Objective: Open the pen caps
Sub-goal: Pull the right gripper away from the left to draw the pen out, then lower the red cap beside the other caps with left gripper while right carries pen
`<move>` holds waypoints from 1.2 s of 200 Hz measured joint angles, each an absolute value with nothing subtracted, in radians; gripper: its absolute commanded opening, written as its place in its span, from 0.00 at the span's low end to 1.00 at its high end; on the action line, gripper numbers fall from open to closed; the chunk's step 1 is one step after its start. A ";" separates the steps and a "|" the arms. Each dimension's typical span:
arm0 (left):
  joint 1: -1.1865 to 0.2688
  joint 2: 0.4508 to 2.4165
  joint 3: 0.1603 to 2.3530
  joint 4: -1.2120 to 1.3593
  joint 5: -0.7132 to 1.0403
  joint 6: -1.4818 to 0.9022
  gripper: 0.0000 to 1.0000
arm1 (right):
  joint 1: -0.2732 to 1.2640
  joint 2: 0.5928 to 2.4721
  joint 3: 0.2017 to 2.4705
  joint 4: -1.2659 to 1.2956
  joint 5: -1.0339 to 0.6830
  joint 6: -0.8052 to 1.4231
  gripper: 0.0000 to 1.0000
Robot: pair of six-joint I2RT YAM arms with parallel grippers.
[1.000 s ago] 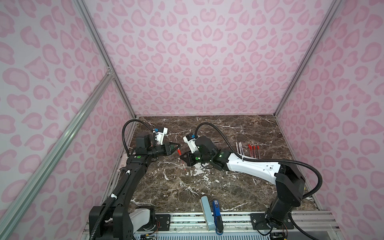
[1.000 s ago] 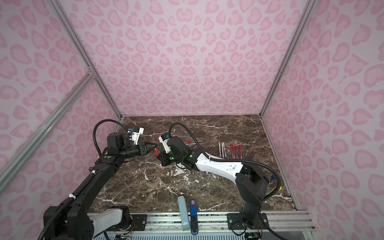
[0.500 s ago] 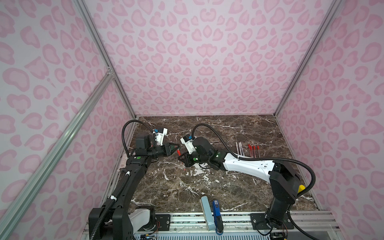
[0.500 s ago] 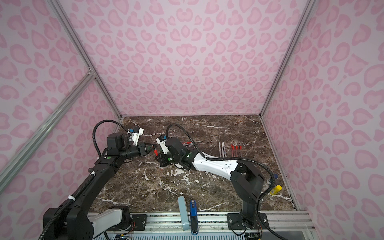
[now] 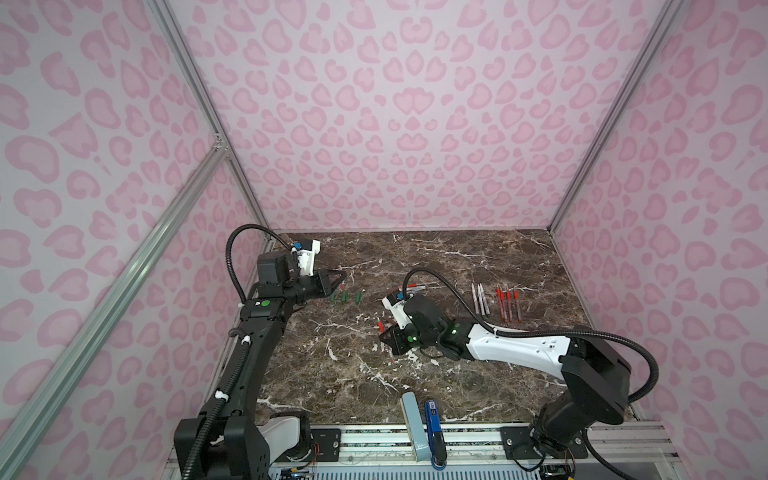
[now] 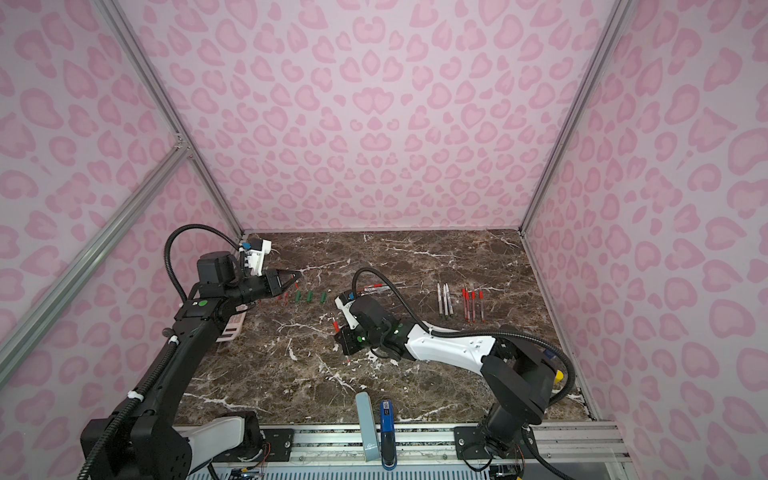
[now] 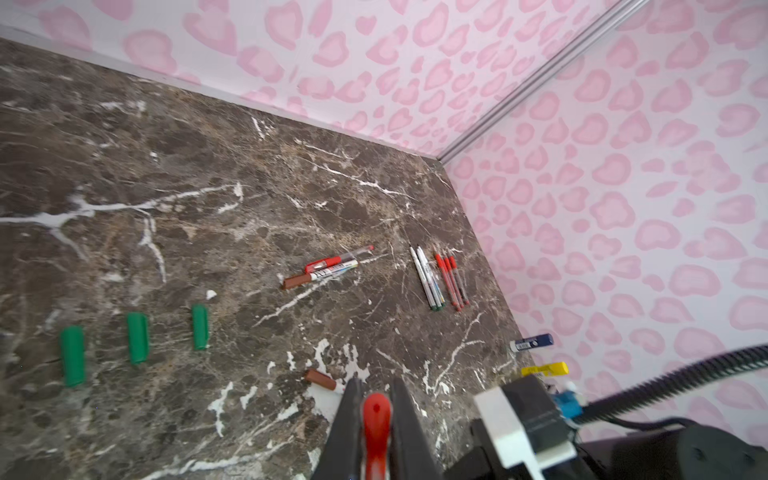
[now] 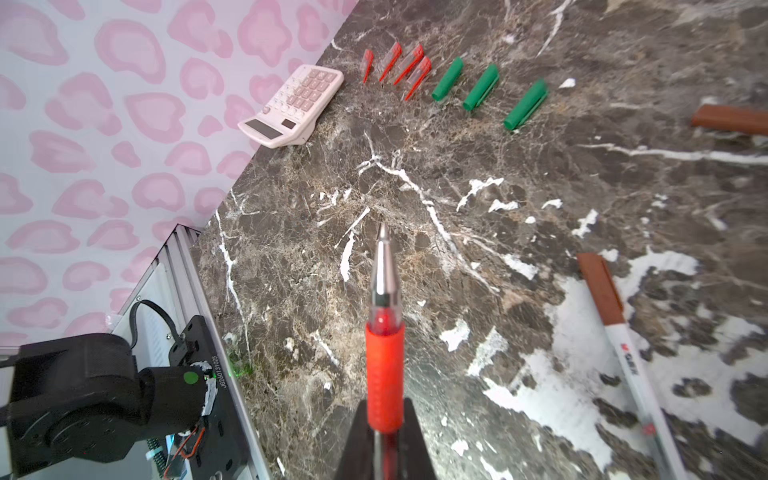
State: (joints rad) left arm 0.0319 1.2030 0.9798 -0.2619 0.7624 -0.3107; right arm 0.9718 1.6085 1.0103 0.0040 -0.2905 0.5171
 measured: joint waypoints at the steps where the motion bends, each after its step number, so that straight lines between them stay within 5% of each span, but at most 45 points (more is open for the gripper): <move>1: 0.032 1.204 0.981 -0.263 0.760 -0.310 0.04 | 0.970 1.604 1.008 0.004 -0.290 0.517 0.00; 91: 0.031 1.511 1.130 -0.493 0.365 -0.098 0.03 | 0.779 1.257 0.958 -0.217 -0.181 0.485 0.00; 240: 0.015 2.019 1.480 -0.712 0.113 -0.015 0.04 | 0.513 0.882 0.816 -0.487 -0.118 0.426 0.00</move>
